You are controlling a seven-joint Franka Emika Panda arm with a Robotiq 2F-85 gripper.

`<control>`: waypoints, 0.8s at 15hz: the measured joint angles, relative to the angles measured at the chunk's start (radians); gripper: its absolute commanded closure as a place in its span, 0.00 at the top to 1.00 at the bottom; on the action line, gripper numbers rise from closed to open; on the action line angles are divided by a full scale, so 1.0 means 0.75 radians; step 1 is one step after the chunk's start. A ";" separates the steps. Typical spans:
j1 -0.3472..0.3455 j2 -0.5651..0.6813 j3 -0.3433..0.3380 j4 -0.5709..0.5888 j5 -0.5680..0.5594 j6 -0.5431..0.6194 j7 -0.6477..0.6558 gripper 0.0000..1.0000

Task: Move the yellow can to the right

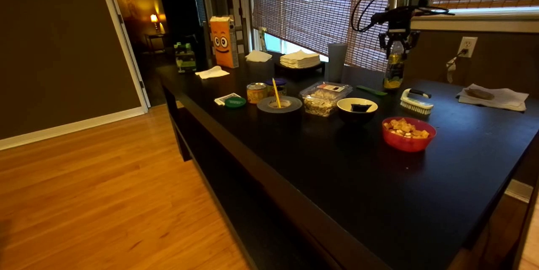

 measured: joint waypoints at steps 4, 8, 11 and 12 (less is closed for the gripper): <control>0.019 -0.066 -0.071 -0.174 -0.001 0.167 0.148 0.38; 0.009 -0.111 -0.086 -0.280 0.000 0.265 0.253 0.38; -0.004 -0.114 -0.086 -0.314 0.000 0.310 0.299 0.89; -0.007 -0.115 -0.086 -0.318 0.000 0.318 0.308 0.91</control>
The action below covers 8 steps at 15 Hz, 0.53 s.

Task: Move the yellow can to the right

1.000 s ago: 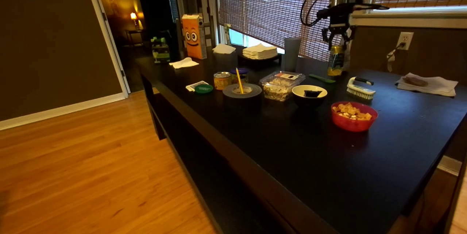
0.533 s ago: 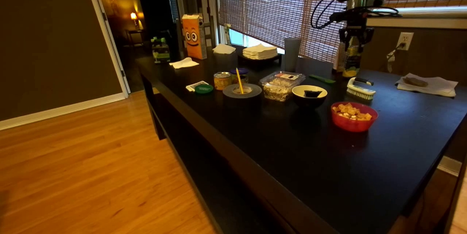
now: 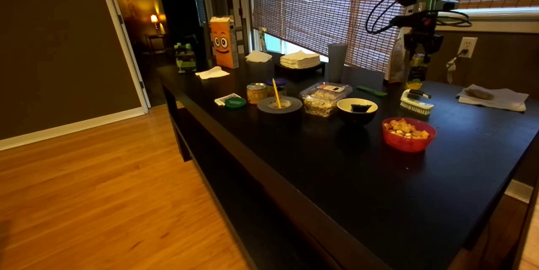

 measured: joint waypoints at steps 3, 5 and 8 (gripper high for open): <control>-0.002 -0.002 0.000 -0.004 0.000 0.020 0.007 1.00; 0.008 -0.018 0.000 -0.016 -0.006 0.052 0.007 1.00; 0.065 -0.098 -0.015 -0.082 -0.071 0.115 -0.015 1.00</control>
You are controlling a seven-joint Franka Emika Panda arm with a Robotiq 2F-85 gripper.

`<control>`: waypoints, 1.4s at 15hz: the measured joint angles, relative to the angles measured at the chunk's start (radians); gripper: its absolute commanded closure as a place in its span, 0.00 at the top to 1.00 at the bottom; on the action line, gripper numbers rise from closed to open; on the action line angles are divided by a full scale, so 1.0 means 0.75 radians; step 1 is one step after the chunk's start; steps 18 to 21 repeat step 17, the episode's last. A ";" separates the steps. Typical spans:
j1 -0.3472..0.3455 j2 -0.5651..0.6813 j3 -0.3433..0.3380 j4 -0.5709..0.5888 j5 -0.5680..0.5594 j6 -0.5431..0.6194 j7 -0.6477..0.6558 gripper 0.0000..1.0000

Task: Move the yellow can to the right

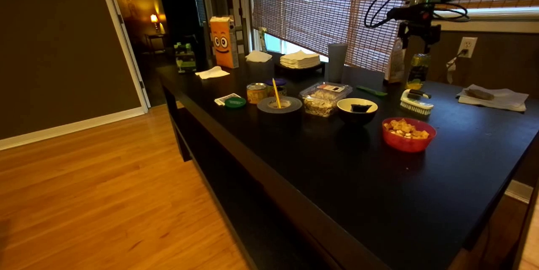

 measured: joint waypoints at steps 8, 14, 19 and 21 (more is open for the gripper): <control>0.236 -0.366 -0.006 -0.317 -0.341 0.006 -0.203 1.00; 0.250 -0.483 0.129 -0.410 -0.369 -0.002 -0.514 1.00; 0.245 -0.483 0.165 -0.412 -0.367 -0.002 -0.641 1.00; 0.245 -0.483 0.165 -0.412 -0.367 -0.002 -0.641 1.00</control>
